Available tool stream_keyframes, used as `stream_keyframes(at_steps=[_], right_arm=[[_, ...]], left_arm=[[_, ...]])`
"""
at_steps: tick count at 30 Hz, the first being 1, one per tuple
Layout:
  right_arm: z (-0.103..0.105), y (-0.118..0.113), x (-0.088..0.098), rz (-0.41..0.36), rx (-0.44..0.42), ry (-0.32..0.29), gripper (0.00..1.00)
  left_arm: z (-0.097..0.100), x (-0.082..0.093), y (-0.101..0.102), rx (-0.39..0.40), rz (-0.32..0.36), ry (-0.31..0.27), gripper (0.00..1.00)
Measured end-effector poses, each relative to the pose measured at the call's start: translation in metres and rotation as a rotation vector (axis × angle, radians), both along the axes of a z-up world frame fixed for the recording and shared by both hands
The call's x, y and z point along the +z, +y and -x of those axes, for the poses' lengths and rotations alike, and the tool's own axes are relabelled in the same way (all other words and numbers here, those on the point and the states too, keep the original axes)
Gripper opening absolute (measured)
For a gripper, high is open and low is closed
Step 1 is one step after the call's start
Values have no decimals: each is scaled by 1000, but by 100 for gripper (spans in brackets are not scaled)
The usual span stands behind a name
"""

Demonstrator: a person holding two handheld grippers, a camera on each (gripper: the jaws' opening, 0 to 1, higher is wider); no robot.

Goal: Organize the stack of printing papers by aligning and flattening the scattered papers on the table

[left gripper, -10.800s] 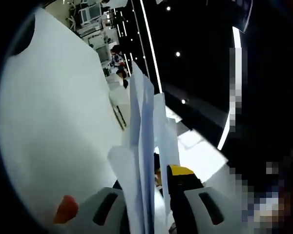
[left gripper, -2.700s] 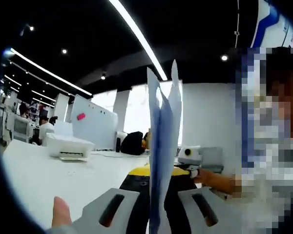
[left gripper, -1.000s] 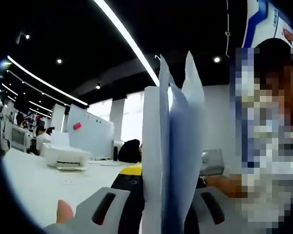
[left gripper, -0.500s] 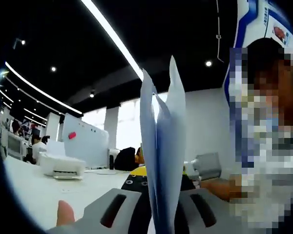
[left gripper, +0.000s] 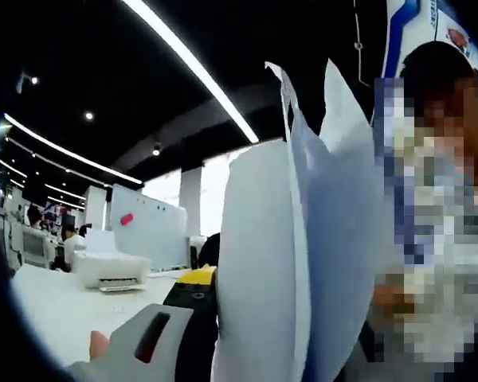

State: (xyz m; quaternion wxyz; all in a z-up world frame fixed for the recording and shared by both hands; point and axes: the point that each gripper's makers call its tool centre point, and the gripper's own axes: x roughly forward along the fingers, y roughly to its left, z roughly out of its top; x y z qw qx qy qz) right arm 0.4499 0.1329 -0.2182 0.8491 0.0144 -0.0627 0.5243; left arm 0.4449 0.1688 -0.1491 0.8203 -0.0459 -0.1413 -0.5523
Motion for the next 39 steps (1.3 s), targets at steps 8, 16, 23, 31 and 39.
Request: stream_keyframes(at_steps=[8,16,23,31,39], right_arm=[[-8,-17,17,49,-13,-101,62],[6,-13,17,14,114,-29,9],[9,-9,15,-14,94,-27,43],[-13,3,-5,-40,19,96,68],[-15,26,-8,10,15,47,82]], left_arm=[[-2,-5,4,32,-49,-30,46],[-3,-6,8,21,-47,3,42],[-4,-4,6,3,-9,28,36],[-8,-3,-3,14,-3,32,36],[-16,-5,-8,24,-14,42,36]])
